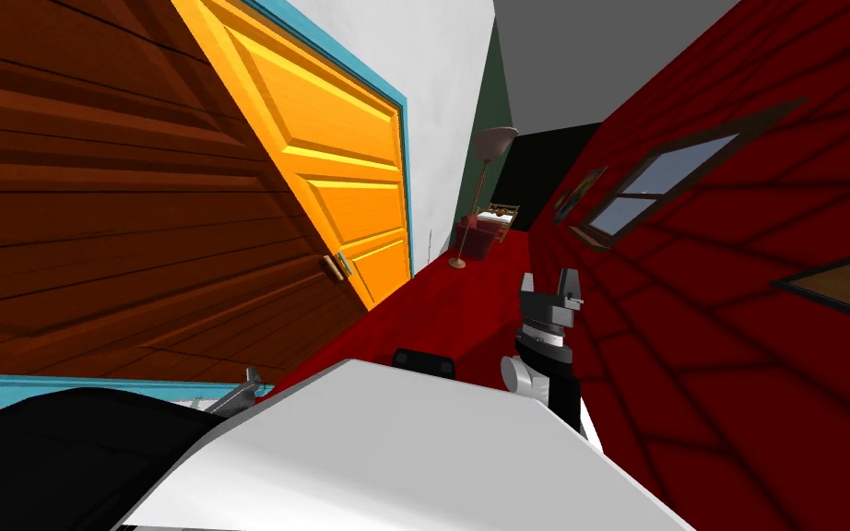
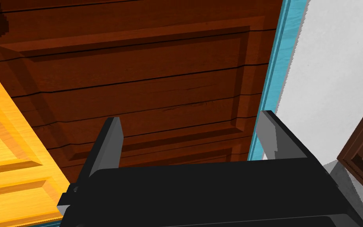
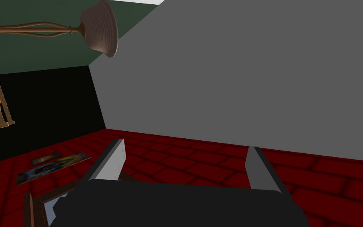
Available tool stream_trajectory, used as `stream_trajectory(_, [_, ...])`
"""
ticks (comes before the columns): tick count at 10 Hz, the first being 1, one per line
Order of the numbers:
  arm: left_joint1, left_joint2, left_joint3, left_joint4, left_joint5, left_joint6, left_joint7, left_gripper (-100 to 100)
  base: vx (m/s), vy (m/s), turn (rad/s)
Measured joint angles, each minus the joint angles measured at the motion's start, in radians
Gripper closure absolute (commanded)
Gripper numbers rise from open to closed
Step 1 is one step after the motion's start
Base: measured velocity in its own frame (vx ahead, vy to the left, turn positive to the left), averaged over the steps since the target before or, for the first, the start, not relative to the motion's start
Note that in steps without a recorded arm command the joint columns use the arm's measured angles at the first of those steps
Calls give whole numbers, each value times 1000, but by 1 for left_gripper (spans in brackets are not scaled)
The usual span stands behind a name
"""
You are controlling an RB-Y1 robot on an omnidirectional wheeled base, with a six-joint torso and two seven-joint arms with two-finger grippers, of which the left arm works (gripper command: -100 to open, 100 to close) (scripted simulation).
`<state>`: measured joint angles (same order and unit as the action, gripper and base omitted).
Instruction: Pull the door open
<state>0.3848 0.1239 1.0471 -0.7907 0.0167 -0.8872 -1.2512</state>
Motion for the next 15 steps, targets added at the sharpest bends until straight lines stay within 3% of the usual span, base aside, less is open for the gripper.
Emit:
stream_trajectory(8, [-22, -31, -6, -7, -14, 17, 2, -100, 223, 89, -32])
stream_trajectory(15, [-36, -43, -10, -6, -22, 25, 4, -100, 216, 113, -34])
